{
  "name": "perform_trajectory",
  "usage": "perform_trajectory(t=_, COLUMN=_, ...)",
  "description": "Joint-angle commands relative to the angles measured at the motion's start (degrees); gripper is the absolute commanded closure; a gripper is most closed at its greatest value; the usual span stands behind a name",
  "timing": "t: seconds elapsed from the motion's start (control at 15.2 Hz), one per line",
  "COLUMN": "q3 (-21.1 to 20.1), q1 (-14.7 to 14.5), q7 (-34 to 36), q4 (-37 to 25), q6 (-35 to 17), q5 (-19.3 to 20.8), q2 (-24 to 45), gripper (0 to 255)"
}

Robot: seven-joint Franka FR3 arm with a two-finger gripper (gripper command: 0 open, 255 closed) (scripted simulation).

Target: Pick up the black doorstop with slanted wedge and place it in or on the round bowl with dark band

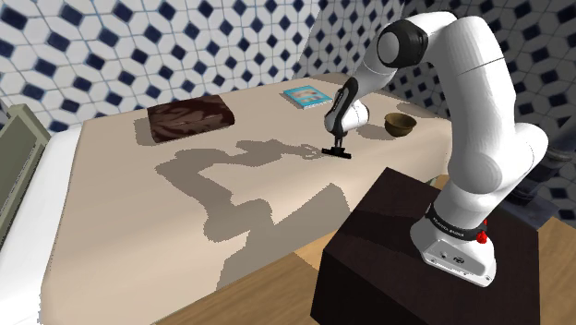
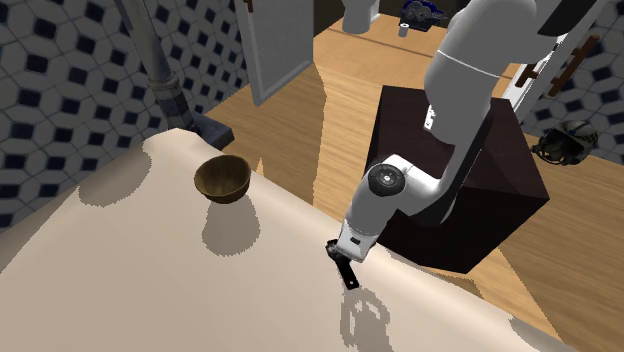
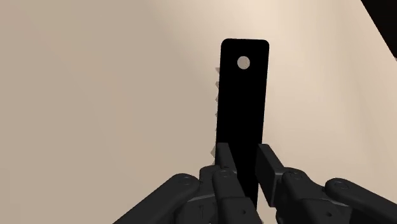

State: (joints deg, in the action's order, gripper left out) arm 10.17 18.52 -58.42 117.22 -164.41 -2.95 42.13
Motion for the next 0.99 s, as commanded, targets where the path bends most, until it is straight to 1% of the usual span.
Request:
perform_trajectory(t=0.0, q3=0.28, q1=-0.17, q7=-0.05, q4=0.67, q6=0.81, q5=0.15, q2=-1.48, gripper=255)
perform_trajectory(t=0.92, q3=2.49, q1=-2.00, q7=0.32, q4=3.95, q6=7.75, q5=1.72, q2=-11.70, gripper=255)
